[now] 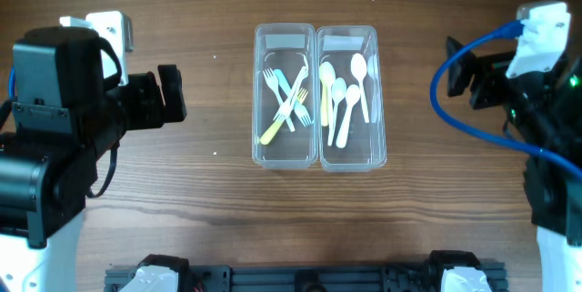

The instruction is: Pack container

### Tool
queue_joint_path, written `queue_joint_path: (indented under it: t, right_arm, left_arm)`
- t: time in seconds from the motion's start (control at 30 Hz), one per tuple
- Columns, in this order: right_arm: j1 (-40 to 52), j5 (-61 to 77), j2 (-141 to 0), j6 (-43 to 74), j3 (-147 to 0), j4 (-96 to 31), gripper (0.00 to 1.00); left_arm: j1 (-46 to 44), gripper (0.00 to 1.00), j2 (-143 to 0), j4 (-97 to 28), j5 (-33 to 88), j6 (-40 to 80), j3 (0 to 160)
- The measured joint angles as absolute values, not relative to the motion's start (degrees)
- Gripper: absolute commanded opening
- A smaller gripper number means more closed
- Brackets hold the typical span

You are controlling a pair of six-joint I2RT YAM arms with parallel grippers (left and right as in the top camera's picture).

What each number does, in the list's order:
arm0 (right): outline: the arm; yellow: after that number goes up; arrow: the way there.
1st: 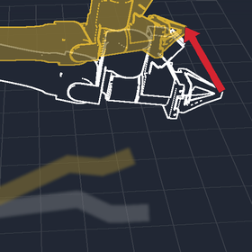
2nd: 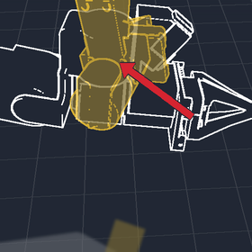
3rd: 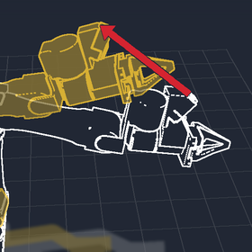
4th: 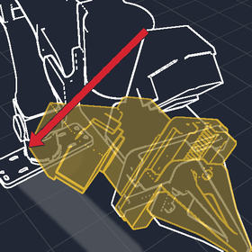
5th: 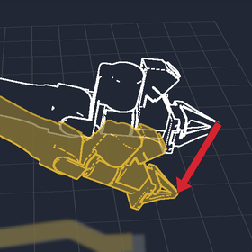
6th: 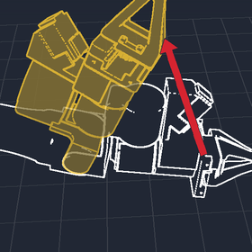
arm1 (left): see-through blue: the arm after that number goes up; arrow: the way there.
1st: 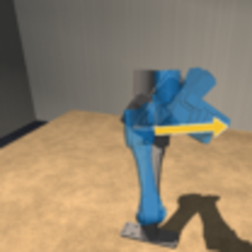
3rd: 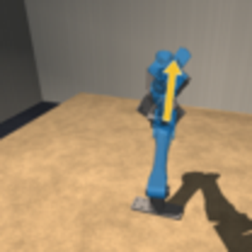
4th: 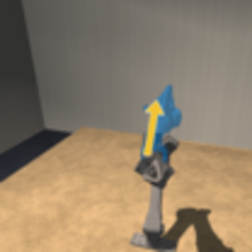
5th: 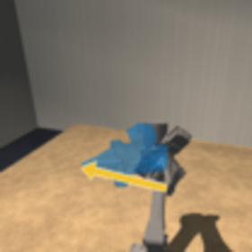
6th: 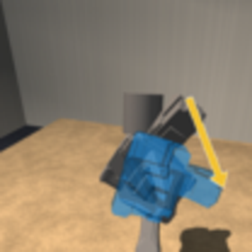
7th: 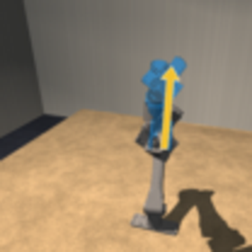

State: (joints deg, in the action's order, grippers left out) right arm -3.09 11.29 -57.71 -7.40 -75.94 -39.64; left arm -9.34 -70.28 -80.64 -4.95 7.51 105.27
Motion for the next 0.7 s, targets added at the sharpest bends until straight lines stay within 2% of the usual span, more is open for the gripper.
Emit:
queue_joint_path:
  t: [0.4,0.57,0.7]
  right_arm:
    - [-3.1,11.0,-69.6,-6.3,-75.9,-38.5,1.00]
    - [-3.1,10.9,-60.6,-8.1,-75.8,-30.5,1.00]
    - [-3.1,10.9,-47.2,-11.2,-76.1,-31.3,1.00]
  left_arm:
    - [-9.4,1.00,-70.3,-80.6,-5.2,7.5,105.3]
    - [-9.4,1.00,-70.3,-80.6,-5.3,7.5,105.3]
    - [-9.4,1.00,-70.3,-80.7,-5.3,7.5,105.3]
